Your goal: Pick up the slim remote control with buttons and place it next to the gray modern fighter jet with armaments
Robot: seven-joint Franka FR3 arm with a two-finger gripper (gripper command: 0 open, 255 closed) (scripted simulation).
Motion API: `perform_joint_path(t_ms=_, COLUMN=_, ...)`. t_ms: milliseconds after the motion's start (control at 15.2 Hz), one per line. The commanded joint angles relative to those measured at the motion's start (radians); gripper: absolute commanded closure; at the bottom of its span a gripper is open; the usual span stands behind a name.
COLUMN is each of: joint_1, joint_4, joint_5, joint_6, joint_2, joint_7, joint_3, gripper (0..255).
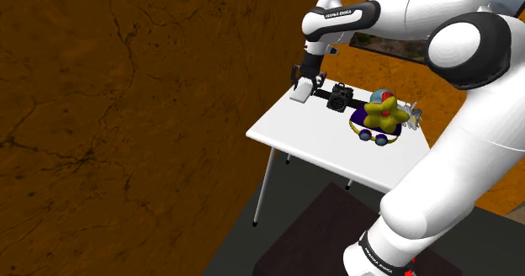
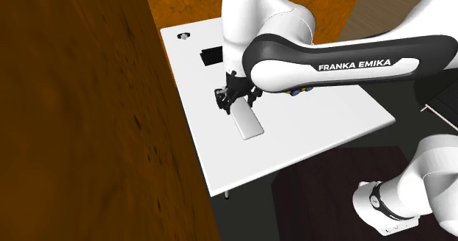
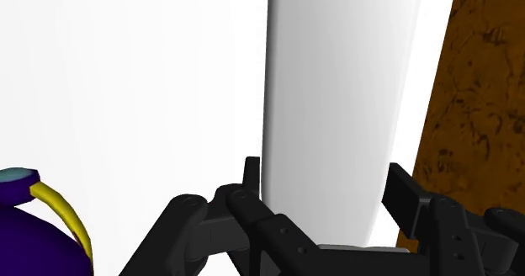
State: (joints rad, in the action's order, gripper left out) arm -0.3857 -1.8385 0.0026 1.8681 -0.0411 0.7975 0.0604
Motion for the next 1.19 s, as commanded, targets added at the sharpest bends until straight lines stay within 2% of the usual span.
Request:
perform_joint_path(t_ms=0, joint_1=-0.019, joint_4=-0.036, joint_5=-0.002, joint_6=0.006, joint_2=0.030, joint_7=-0.038, joint_3=0.018, gripper=255)
perform_joint_path(t_ms=528, joint_1=-0.105, joint_4=-0.156, joint_5=-0.022, joint_6=0.023, joint_2=0.134, joint_7=-0.207, joint_3=0.109, gripper=255)
perform_joint_path(t_ms=1122, joint_1=-0.201, joint_4=-0.203, joint_5=-0.050, joint_6=0.028, joint_2=0.182, joint_7=-0.412, joint_3=0.229, gripper=255)
